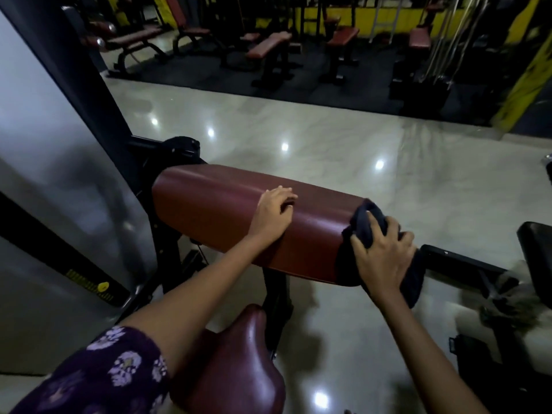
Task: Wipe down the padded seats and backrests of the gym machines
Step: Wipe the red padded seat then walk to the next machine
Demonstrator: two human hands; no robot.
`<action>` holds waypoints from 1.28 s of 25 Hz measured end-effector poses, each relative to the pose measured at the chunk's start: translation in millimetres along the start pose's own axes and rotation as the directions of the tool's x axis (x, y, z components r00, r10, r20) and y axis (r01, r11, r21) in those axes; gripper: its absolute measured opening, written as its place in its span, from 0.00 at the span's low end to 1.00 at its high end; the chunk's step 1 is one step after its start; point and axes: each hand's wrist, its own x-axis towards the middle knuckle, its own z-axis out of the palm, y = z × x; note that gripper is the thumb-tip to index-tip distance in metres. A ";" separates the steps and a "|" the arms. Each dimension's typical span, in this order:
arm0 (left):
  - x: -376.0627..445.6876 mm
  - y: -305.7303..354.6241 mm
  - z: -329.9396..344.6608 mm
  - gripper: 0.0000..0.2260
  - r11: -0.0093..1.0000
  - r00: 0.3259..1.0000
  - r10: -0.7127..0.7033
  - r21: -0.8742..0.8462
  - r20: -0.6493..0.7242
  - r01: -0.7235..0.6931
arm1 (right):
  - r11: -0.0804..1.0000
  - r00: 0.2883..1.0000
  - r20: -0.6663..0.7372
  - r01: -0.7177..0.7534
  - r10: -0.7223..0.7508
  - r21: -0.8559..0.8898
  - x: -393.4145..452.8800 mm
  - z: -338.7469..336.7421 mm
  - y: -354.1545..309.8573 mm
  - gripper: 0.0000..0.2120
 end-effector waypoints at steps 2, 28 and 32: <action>4.7 -34.1 -30.0 0.13 0.995 1.000 -0.014 0.102 -0.003 0.015 | 0.985 0.985 -0.038 -0.170 0.169 -0.011 -6.1 2.4 -21.5 0.29; 57.0 -248.2 -134.2 0.20 0.906 0.934 0.290 0.375 -0.208 -0.197 | 0.928 0.920 -0.211 -0.357 0.329 -0.109 4.5 35.9 -78.5 0.28; 84.6 -257.9 -173.4 0.18 0.956 0.962 0.269 0.131 -0.041 -0.262 | 0.787 0.777 -0.235 -0.613 0.584 -0.070 4.2 47.5 -141.7 0.30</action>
